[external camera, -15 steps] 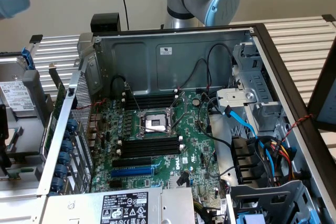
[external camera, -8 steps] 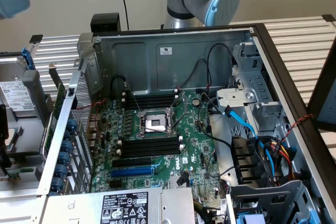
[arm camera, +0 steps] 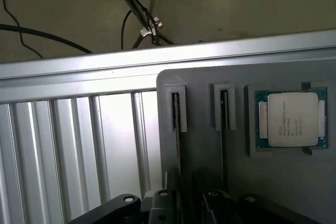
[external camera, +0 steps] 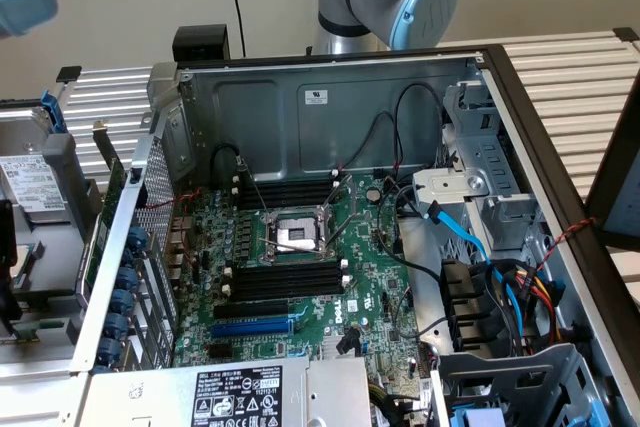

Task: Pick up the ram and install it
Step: 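Pick up the ram and move it above insertion slot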

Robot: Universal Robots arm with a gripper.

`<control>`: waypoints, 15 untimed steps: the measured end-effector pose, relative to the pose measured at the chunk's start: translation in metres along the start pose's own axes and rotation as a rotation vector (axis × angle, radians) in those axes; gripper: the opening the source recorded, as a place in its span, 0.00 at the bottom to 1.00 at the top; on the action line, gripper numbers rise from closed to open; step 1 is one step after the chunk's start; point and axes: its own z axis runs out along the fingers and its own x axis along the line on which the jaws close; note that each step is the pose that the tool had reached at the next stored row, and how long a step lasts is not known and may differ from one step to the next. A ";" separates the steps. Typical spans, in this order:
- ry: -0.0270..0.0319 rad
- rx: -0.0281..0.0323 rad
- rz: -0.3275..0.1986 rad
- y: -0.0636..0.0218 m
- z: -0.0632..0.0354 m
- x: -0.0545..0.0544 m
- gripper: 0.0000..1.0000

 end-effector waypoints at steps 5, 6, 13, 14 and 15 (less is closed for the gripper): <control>-0.0002 0.0003 0.000 0.0000 0.0002 0.000 0.27; -0.0001 0.0002 0.000 0.0000 0.0001 0.000 0.27; -0.0001 0.0001 0.000 0.0000 0.0001 0.000 0.17; 0.0000 0.0000 0.000 0.0000 0.0000 0.000 0.17; 0.0000 0.0000 0.000 0.0000 0.0001 0.000 0.17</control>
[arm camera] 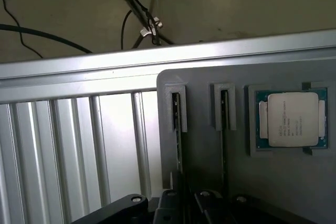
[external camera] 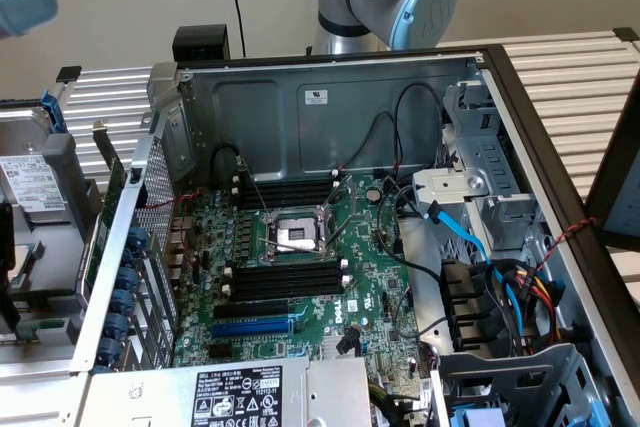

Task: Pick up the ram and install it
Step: 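Pick up the ram and move it above insertion slot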

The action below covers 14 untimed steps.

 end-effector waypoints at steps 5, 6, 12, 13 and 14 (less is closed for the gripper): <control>0.0000 -0.0001 0.000 -0.0001 0.0001 0.002 0.17; 0.0000 0.0000 0.000 -0.0002 0.0001 0.002 0.17; 0.0000 0.0000 0.000 -0.0001 0.0001 0.002 0.12; 0.0000 0.0000 0.000 -0.0002 0.0001 0.002 0.12; 0.0000 0.0000 0.000 -0.0001 0.0001 0.002 0.12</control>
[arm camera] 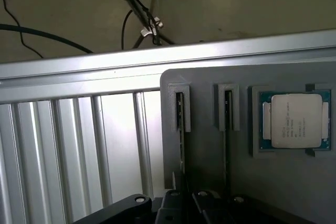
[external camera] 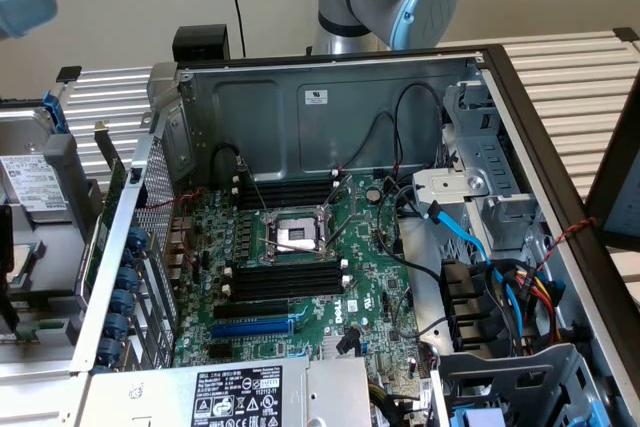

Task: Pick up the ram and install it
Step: 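Pick up the ram and move it above insertion slot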

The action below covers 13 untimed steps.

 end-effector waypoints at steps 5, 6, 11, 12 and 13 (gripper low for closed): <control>0.0000 0.0000 0.000 0.0000 0.0000 0.000 0.12; 0.0000 0.0000 0.000 0.0000 0.0000 0.000 0.12; -0.0002 0.0004 0.000 0.0000 -0.0001 0.000 0.12; -0.0002 0.0002 0.000 0.0000 -0.0007 0.000 0.12; -0.0001 0.0000 0.000 0.0000 -0.0012 0.000 0.12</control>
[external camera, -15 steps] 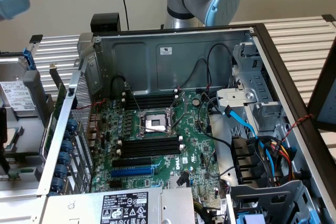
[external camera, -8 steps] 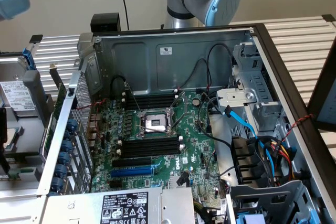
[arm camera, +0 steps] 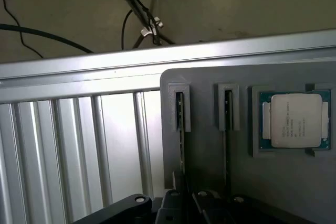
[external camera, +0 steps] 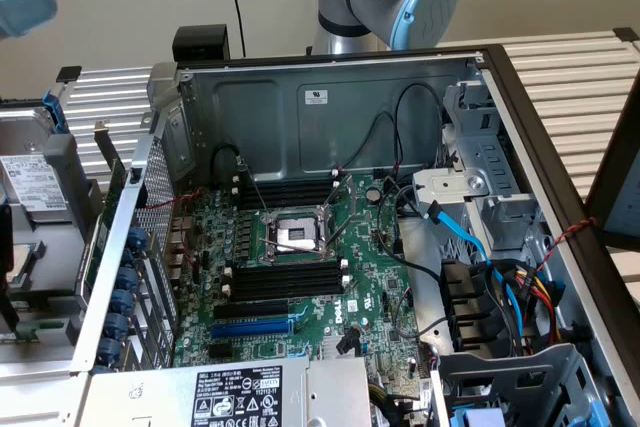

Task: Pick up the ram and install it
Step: 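Pick up the ram and move it above insertion slot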

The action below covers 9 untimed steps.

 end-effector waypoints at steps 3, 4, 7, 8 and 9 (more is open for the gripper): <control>0.0001 0.0000 0.000 -0.0001 -0.0023 0.000 0.12; 0.0000 0.0002 0.000 -0.0002 -0.0028 0.000 0.12; 0.0005 0.0002 0.000 -0.0003 -0.0034 0.000 0.12; 0.0006 0.0002 0.000 -0.0002 -0.0036 0.000 0.12; 0.0007 0.0001 0.000 -0.0002 -0.0037 0.000 0.12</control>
